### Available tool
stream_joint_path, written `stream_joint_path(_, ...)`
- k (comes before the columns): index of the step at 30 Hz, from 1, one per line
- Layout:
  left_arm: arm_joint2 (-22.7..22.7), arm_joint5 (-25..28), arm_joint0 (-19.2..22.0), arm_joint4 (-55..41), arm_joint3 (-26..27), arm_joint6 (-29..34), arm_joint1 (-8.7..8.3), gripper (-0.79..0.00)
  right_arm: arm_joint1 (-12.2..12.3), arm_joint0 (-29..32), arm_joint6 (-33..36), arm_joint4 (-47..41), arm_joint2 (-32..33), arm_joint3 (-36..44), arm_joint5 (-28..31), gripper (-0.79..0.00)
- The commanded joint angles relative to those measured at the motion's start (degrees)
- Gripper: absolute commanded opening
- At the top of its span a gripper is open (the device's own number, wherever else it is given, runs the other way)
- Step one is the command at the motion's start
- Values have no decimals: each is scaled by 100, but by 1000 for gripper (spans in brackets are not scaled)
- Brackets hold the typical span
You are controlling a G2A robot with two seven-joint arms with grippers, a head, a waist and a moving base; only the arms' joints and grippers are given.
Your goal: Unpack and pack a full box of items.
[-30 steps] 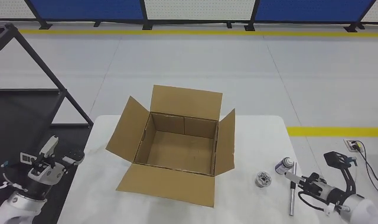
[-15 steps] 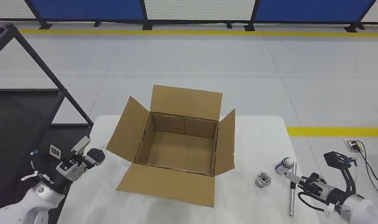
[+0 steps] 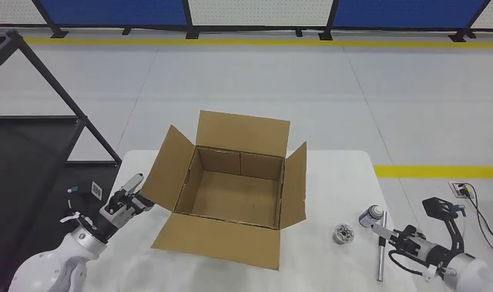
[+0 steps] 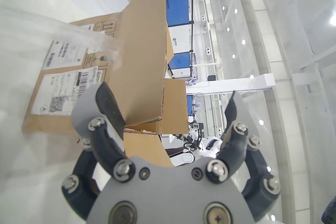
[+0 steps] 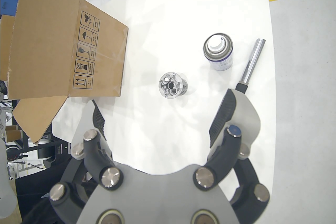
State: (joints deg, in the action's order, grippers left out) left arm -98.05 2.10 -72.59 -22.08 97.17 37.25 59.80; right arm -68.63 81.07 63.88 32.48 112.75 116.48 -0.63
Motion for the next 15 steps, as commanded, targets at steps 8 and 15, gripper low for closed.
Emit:
stream_joint_path(8, -1, 74, -225, 66, 212, -101, -1, 0, 0, 0, 0, 0, 0, 0, 0, 0)
stream_joint_path(15, 59, 205, -300, 623, 220, -798, 17, 0, 0, 0, 0, 0, 0, 0, 0, 0)
